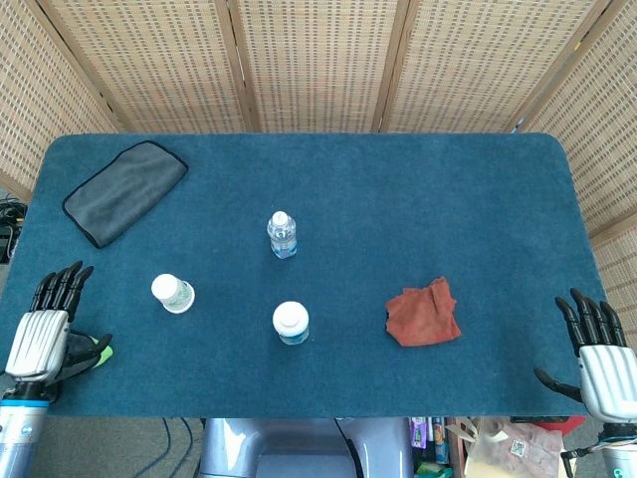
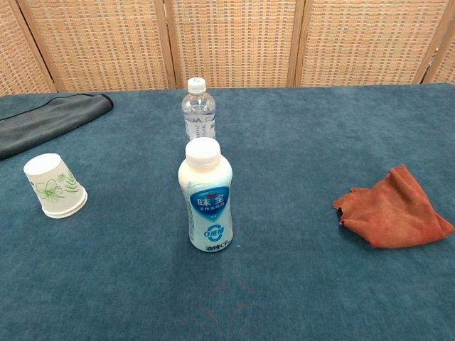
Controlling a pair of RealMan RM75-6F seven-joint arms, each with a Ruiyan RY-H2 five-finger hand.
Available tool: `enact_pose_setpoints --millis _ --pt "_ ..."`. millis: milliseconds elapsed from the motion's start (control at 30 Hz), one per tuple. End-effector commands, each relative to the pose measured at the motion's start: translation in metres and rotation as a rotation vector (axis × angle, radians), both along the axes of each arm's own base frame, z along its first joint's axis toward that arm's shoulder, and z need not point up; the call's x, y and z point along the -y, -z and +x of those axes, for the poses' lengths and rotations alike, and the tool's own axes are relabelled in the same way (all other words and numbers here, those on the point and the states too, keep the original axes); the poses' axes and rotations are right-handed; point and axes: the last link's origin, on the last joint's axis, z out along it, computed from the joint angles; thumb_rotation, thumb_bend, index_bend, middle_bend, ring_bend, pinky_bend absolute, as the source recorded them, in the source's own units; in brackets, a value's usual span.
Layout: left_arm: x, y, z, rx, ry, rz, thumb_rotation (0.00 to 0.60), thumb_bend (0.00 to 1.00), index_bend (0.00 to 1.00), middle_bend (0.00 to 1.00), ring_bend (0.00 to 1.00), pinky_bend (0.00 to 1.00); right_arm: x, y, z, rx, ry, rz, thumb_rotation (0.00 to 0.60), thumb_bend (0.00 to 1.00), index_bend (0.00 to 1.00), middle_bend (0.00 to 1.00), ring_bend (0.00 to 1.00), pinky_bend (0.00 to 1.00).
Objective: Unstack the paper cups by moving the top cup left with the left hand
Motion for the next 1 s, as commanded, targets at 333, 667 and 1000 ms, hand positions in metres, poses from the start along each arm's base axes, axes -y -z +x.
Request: enact_pose_setpoints --millis 333,667,1000 --pt "-0.072 -0.018 0.036 -0.128 -0.077 -0.112 0.6 0.24 0.21 0.0 0.0 0.0 0.001 -0.001 -0.001 0.005 0.004 0.0 0.6 0.12 0.0 0.0 0.0 0.0" --pt "-0.102 -0.012 0.05 -0.185 -0.165 -0.209 0.6 0.24 0.25 0.0 0.0 0.0 0.002 0.001 -0.001 0.003 0.003 0.006 0.6 0.12 0.0 0.0 0.0 0.0" --pt "-0.111 0.012 0.054 -0.23 -0.215 -0.281 0.6 0.24 0.25 0.0 0.0 0.0 0.002 -0.001 -0.001 0.01 0.003 0.002 0.6 0.12 0.0 0.0 0.0 0.0"
